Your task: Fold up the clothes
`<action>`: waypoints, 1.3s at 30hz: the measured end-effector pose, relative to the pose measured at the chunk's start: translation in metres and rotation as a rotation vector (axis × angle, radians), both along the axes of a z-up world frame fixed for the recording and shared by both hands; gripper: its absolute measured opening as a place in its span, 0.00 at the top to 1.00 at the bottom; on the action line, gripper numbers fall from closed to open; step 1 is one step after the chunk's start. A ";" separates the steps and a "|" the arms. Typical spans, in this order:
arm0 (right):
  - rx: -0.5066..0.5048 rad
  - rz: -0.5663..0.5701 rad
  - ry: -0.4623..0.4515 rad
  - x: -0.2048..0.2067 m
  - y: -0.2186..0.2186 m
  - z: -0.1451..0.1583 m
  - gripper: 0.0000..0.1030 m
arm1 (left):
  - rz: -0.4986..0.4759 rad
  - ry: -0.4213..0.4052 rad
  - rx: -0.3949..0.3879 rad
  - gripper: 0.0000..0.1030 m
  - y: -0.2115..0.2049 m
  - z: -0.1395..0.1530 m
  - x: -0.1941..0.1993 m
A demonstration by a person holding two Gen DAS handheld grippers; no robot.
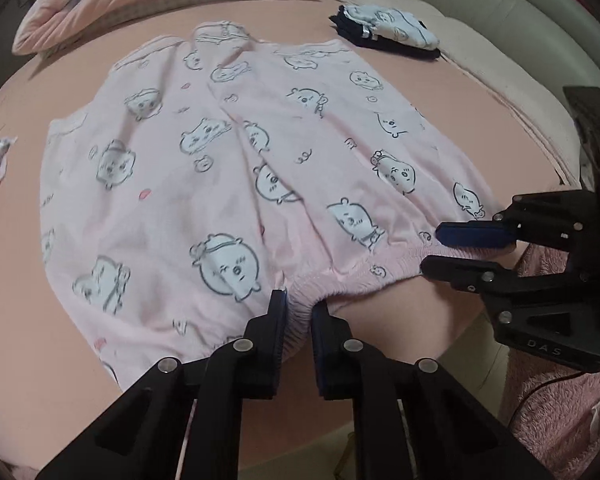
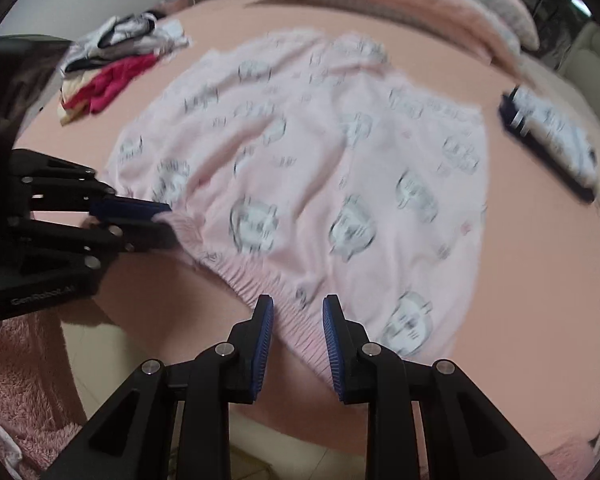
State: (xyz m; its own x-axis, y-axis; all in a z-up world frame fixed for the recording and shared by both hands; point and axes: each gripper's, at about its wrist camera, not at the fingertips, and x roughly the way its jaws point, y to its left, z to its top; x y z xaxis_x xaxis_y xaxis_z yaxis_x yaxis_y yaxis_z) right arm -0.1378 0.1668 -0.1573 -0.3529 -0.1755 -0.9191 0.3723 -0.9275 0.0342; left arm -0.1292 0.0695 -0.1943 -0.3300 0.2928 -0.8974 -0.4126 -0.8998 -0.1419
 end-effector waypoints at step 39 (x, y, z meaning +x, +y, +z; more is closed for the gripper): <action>-0.010 -0.133 0.143 0.029 0.024 0.023 0.82 | 0.101 0.024 0.129 0.88 -0.029 0.029 0.019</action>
